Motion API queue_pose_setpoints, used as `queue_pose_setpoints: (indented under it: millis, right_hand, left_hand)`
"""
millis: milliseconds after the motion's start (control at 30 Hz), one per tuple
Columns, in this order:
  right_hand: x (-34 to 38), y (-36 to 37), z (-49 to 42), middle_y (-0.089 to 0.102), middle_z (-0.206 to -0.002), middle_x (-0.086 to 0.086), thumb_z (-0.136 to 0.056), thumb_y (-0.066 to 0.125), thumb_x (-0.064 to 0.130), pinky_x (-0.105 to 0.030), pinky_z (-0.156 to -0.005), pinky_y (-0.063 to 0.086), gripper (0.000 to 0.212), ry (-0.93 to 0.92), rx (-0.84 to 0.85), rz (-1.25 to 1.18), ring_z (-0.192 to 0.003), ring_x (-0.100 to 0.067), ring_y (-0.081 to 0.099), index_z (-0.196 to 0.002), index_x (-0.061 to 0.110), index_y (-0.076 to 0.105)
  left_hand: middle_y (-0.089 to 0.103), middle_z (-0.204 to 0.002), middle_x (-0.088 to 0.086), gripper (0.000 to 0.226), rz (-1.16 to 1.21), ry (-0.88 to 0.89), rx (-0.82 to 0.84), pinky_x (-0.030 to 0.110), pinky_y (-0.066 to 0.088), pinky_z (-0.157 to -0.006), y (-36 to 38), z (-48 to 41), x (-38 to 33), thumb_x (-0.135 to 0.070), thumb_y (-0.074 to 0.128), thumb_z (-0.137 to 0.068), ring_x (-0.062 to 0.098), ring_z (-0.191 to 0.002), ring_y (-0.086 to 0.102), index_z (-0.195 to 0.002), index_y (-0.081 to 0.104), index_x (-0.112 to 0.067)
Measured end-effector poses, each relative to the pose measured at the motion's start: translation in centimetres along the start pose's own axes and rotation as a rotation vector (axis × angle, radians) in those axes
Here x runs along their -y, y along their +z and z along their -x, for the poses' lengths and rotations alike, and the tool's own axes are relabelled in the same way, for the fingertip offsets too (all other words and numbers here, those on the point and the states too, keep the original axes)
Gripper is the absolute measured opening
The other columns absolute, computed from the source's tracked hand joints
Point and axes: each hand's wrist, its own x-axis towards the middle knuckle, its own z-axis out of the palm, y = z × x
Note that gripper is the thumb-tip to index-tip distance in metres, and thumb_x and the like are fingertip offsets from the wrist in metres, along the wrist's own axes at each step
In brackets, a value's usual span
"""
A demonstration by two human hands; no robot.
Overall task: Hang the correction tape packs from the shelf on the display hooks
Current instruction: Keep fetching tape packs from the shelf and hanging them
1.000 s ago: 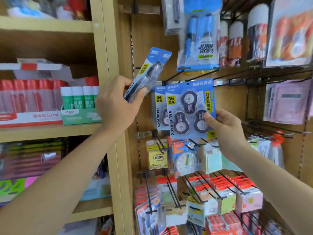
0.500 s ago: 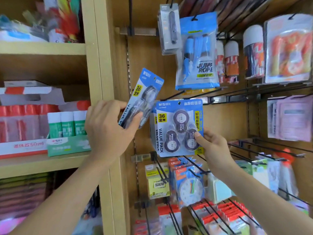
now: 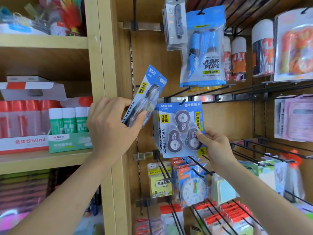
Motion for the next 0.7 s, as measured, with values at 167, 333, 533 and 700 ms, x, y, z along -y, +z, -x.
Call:
queue_pose_setpoints:
  millis: [167,333,533,700]
  right_hand:
    - [0.3,0.7,-1.2,0.078,-0.096,-0.004,-0.094,0.068,0.019,-0.037,-0.073,0.06,0.018,-0.025,-0.036,0.155,-0.087,-0.022,0.075,-0.109,0.009,0.069]
    - [0.9,0.9,-1.4,0.076,-0.097,-0.003,-0.094,0.068,0.021,-0.037,-0.071,0.062,0.005,-0.075,-0.111,0.35,-0.081,-0.015,0.073,-0.097,0.018,0.069]
    - [2.7,2.5,1.7,0.07,-0.1,0.007,-0.09,0.071,0.022,-0.024,-0.084,0.046,0.019,-0.404,-0.312,0.527,-0.096,-0.013,0.063,-0.109,0.019,0.071]
    - [5.3,5.8,3.4,0.072,-0.108,0.003,-0.085,0.077,0.026,-0.021,-0.083,0.051,0.031,-0.272,0.114,0.227,-0.098,-0.009,0.068,-0.113,0.016,0.068]
  left_hand:
    - [0.067,-0.075,0.001,0.031,0.014,-0.006,0.007,0.034,0.035,-0.067,0.0,0.0,0.0,-0.039,0.079,-0.085,0.025,-0.072,0.058,-0.086,0.069,-0.01]
    - [0.067,-0.077,0.001,0.032,0.061,-0.023,-0.006,0.031,0.036,-0.07,-0.1,0.0,-0.1,-0.039,0.08,-0.085,0.023,-0.073,0.057,-0.089,0.07,-0.009]
    - [0.067,-0.08,0.001,0.03,0.155,-0.056,-0.012,0.027,0.037,-0.068,-0.4,-0.1,-0.3,-0.034,0.082,-0.084,0.018,-0.074,0.055,-0.091,0.069,-0.007]
    - [0.068,-0.087,-0.002,0.036,0.321,-0.269,0.073,0.045,0.049,-0.069,-1.0,0.8,-0.5,-0.045,0.077,-0.083,0.022,-0.081,0.061,-0.097,0.069,-0.013]
